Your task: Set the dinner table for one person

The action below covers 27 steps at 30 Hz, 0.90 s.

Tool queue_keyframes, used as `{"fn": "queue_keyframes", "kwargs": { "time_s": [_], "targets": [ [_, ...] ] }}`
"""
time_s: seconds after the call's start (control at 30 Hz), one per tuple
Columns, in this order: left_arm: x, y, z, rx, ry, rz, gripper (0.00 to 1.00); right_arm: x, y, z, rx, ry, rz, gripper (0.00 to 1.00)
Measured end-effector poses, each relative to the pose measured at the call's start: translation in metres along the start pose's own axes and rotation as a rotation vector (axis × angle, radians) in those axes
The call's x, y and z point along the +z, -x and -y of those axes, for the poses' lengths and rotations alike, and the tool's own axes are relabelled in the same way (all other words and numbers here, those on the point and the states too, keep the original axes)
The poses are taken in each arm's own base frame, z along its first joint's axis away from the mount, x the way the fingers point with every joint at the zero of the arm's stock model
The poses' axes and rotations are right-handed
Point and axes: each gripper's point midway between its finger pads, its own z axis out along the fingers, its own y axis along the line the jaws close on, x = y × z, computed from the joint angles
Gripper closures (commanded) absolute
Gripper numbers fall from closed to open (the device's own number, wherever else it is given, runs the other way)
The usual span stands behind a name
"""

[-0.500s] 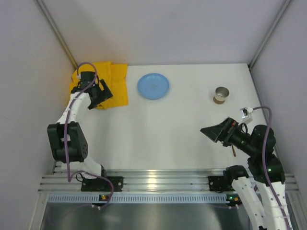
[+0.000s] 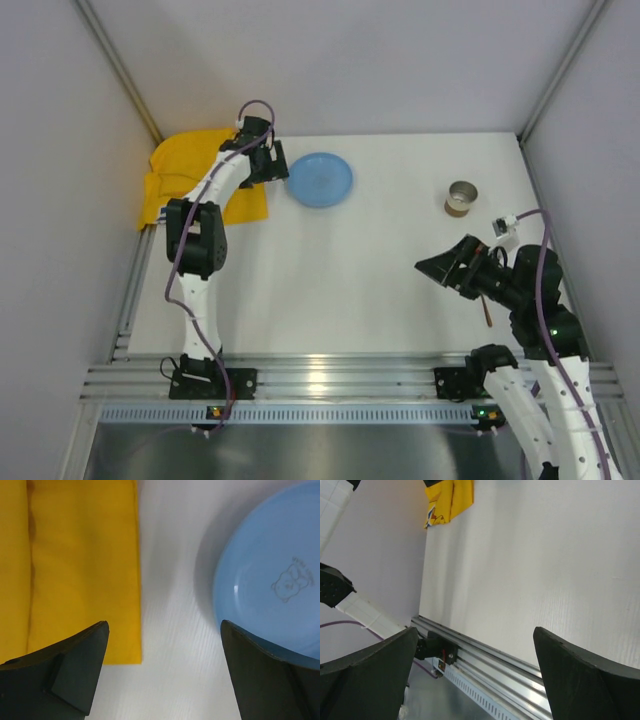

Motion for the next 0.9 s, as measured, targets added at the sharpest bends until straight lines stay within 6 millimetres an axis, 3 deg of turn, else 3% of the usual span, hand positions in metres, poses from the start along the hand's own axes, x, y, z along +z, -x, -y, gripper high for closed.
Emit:
{"fn": "queue_keyframes", "kwargs": {
  "time_s": [0.07,0.13,0.33,0.4,0.53,0.63,0.67,0.7,0.9],
  "targets": [
    [0.013,0.012,0.013,0.006,0.020,0.026,0.02,0.002,0.001,0.003,0.007,-0.016,-0.001,0.00],
    [0.026,0.014,0.014,0.012,0.066,0.024,0.03,0.004,0.003,0.006,0.011,-0.032,0.003,0.00],
    [0.047,-0.023,-0.032,0.038,0.254,-0.075,0.07,0.006,0.006,0.011,0.013,-0.057,0.022,0.00],
    [0.048,-0.027,-0.041,0.033,0.274,-0.078,0.10,0.006,0.007,0.012,0.014,-0.062,0.022,0.00],
    [0.044,-0.036,-0.056,0.014,0.297,-0.096,0.30,0.008,0.007,0.014,0.023,-0.071,0.017,0.00],
    [0.044,-0.039,-0.062,-0.011,0.287,-0.101,0.59,0.008,0.007,0.014,0.024,-0.071,0.016,0.00],
    [0.044,-0.042,-0.064,-0.021,0.284,-0.106,0.81,0.008,0.007,0.013,0.024,-0.069,0.014,0.00],
    [0.044,-0.043,-0.066,-0.032,0.281,-0.109,0.98,0.008,0.006,0.013,0.024,-0.066,0.011,0.00],
    [0.040,-0.048,-0.077,-0.059,0.245,-0.124,1.00,0.010,0.001,0.009,0.026,-0.038,-0.028,0.00]
  ]
}}
